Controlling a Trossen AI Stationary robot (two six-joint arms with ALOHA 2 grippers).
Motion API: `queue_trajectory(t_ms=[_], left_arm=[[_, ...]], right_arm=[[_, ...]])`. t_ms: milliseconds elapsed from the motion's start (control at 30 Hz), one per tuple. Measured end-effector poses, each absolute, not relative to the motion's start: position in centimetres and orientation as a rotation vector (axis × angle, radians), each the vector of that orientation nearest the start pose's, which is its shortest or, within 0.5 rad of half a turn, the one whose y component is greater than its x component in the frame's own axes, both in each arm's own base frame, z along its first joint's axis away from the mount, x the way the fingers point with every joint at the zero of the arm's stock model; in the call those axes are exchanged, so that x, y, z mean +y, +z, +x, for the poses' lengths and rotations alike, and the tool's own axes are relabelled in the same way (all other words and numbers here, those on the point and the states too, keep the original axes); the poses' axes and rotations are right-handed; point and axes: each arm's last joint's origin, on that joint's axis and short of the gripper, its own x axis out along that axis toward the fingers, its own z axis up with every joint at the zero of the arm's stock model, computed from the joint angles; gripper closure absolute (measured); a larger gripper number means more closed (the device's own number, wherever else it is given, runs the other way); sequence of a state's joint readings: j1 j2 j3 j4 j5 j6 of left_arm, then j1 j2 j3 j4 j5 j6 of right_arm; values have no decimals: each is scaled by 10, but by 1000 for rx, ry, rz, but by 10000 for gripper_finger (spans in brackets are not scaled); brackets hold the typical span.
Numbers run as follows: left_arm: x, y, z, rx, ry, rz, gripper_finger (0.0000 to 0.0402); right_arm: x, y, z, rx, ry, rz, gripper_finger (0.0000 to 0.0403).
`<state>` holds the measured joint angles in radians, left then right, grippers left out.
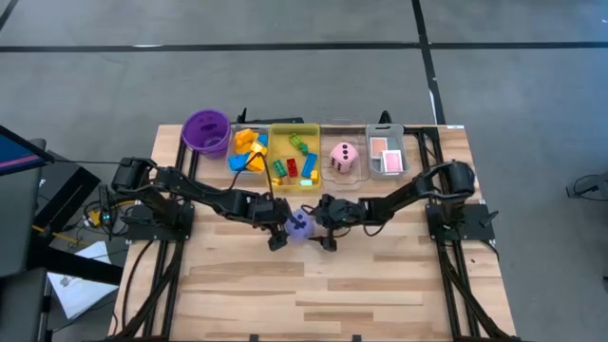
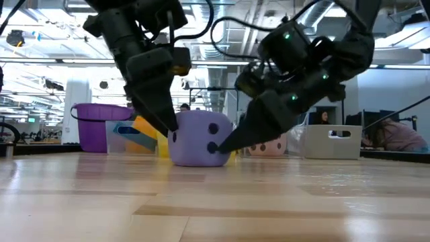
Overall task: Pick & Place Toys
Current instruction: Put the purple dice into the right transparent bin
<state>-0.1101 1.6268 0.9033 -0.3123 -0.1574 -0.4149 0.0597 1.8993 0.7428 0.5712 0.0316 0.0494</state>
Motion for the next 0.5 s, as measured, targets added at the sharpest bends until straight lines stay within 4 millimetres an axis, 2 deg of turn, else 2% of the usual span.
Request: queue_trajectory(t_ms=[100, 233, 500], left_arm=[[-29, 168, 307, 985, 251, -242, 64], [-30, 167, 306, 999, 247, -242, 64], [-29, 165, 301, 1051, 252, -235, 64]], right_arm=[[23, 92, 348, 602, 24, 20, 3], [25, 91, 363, 588, 28, 22, 3], [26, 103, 379, 610, 27, 13, 3]])
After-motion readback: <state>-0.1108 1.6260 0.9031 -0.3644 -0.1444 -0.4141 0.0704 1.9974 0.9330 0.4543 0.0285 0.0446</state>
